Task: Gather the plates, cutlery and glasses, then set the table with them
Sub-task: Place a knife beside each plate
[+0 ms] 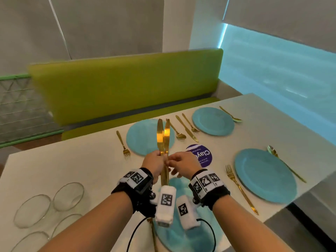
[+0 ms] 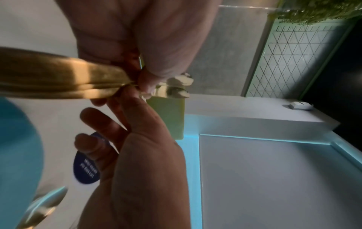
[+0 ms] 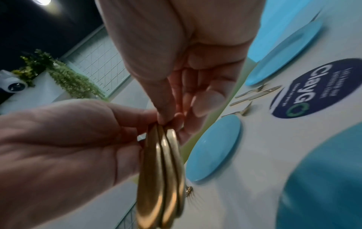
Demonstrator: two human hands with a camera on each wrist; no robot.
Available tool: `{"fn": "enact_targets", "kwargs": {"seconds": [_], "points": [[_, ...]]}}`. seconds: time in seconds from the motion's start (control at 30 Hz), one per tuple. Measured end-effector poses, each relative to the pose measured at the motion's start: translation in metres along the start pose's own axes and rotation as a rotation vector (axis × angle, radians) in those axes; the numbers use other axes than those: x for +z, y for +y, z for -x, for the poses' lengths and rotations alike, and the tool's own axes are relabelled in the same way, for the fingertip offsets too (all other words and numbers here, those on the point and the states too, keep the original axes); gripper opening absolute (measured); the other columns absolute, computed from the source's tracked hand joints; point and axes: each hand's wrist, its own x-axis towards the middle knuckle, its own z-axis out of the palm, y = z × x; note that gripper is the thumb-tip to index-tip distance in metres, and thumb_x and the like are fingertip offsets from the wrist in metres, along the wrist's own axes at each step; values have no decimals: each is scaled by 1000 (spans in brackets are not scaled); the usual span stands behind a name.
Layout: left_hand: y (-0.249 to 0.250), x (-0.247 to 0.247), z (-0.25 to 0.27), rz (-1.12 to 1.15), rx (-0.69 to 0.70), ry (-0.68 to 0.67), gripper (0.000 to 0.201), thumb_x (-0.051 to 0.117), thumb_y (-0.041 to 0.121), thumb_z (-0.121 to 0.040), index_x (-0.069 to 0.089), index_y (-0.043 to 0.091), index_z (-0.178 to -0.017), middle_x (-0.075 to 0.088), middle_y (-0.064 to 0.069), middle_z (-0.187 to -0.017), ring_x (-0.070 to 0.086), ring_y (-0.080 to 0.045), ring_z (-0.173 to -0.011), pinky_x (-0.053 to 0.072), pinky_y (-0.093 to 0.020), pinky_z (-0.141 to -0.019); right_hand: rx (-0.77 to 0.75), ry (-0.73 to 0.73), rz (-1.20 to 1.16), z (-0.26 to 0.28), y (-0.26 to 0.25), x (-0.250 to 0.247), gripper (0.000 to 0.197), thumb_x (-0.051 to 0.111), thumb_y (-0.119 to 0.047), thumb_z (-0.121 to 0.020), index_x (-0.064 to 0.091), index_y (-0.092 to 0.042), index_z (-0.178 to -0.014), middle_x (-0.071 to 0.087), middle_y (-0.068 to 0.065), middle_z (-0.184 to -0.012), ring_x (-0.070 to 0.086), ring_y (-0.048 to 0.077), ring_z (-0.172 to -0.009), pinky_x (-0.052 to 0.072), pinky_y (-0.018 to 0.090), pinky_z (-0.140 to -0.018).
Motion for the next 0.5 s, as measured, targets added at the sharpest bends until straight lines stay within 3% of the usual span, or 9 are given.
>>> {"fn": "enact_targets", "kwargs": {"seconds": [0.13,0.23,0.3,0.43,0.5], "points": [[-10,11,28,-24,15,-87,25,44,4,-93,62,13,-79,60,-12,-77,56,-27,-75,51,-43,-77,21,110,-96,35,13,-2,16,60,-16,-87,70,-14,-100,68,-1,-79,58,7,-55,47,16,-47],[-16,21,43,-20,20,-111,23,43,2,-93,63,11,-87,62,-10,-76,57,-23,-70,48,-33,-68,62,156,-177,56,24,-6,10,61,-17,-88,69,-11,-89,65,-2,-73,57,8,-55,45,18,-46],[-20,28,52,-18,5,-116,19,43,1,-92,60,7,-95,61,-11,-78,56,-22,-70,48,-32,-65,85,201,-208,65,33,-13,16,60,-18,-88,67,-14,-75,64,0,-73,56,11,-54,43,20,-45],[-22,37,61,55,-64,-104,18,37,3,-97,52,11,-90,55,-6,-71,56,-16,-64,49,-27,-60,178,243,-206,70,57,-45,24,59,-18,-88,64,-17,-64,64,12,-72,52,21,-53,38,24,-43],[-21,41,61,70,-73,-82,19,36,5,-98,51,10,-89,54,-7,-71,55,-16,-62,50,-26,-59,235,224,-64,74,72,-67,25,58,-18,-89,61,-16,-64,65,12,-72,50,18,-50,38,22,-43]]}}
